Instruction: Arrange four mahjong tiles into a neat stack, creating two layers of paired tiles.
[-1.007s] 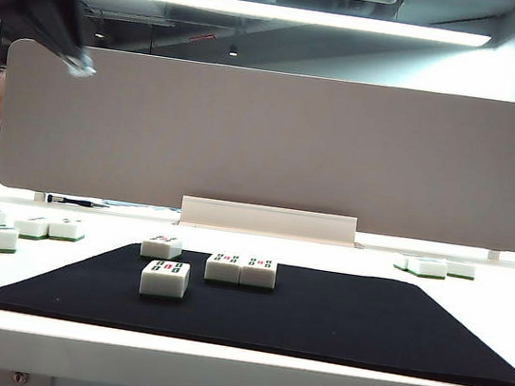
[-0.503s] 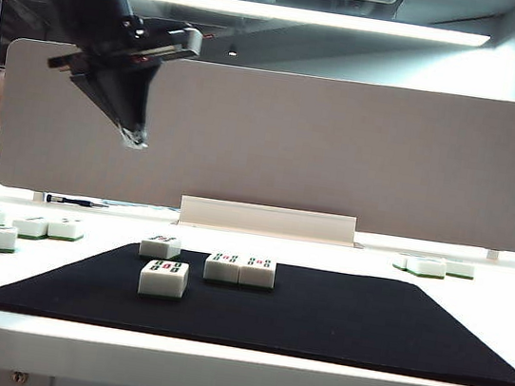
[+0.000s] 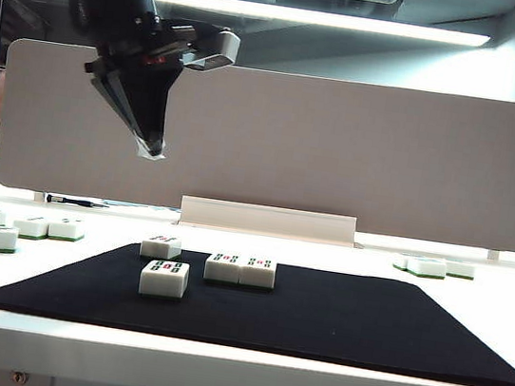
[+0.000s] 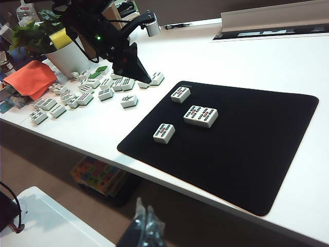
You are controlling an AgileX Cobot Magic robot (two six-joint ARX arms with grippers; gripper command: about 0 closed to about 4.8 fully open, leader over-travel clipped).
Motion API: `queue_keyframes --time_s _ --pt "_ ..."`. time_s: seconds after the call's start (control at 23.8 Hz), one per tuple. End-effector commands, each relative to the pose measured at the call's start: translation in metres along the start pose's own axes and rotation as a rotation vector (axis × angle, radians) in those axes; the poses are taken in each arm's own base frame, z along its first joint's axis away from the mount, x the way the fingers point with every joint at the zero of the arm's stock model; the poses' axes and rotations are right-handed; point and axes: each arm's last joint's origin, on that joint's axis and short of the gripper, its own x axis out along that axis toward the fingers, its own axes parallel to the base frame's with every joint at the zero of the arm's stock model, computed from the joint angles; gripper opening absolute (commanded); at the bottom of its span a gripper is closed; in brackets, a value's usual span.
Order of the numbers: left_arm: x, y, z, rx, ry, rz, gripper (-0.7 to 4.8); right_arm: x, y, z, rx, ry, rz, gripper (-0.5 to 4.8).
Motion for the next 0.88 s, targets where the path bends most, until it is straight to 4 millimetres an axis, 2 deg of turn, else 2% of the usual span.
queue_keyframes --time_s 0.04,0.17,0.21,0.25,0.29,0.34,0.42,0.59,0.76,0.88 --pt "0.0 -0.002 0.003 0.075 -0.011 0.0 1.02 -0.002 0.002 0.0 -0.014 -0.019 0.002 -0.01" --pt "0.003 -0.002 0.004 0.077 -0.021 -0.004 1.26 -0.002 0.002 0.0 -0.014 -0.019 0.002 -0.01" --pt "0.007 -0.002 0.003 0.084 -0.005 -0.02 1.6 -0.002 0.002 0.0 -0.014 -0.02 0.002 -0.01" --pt "0.012 -0.003 0.001 0.12 0.025 -0.04 2.51 -0.002 0.002 0.0 -0.014 -0.02 0.002 -0.01" --pt "0.017 -0.006 0.0 0.153 0.051 -0.057 3.17 -0.002 0.002 0.0 -0.014 -0.02 0.002 -0.01" --pt "0.02 -0.008 -0.001 0.18 0.073 -0.071 3.61 -0.002 0.002 0.0 -0.014 -0.02 0.002 -0.01" --pt "0.029 -0.012 -0.003 0.239 0.129 -0.101 4.05 -0.002 0.002 0.0 -0.014 -0.02 0.002 -0.01" --pt "0.05 -0.023 -0.007 0.406 0.232 -0.193 4.04 -0.002 0.002 0.0 -0.014 -0.02 0.002 -0.01" --pt "0.067 -0.031 -0.005 0.553 0.246 -0.235 4.03 -0.002 0.002 0.0 -0.014 -0.02 0.002 -0.01" --pt "0.075 -0.032 -0.002 0.58 0.217 -0.22 3.93 -0.002 0.002 0.0 -0.014 -0.02 0.002 -0.01"
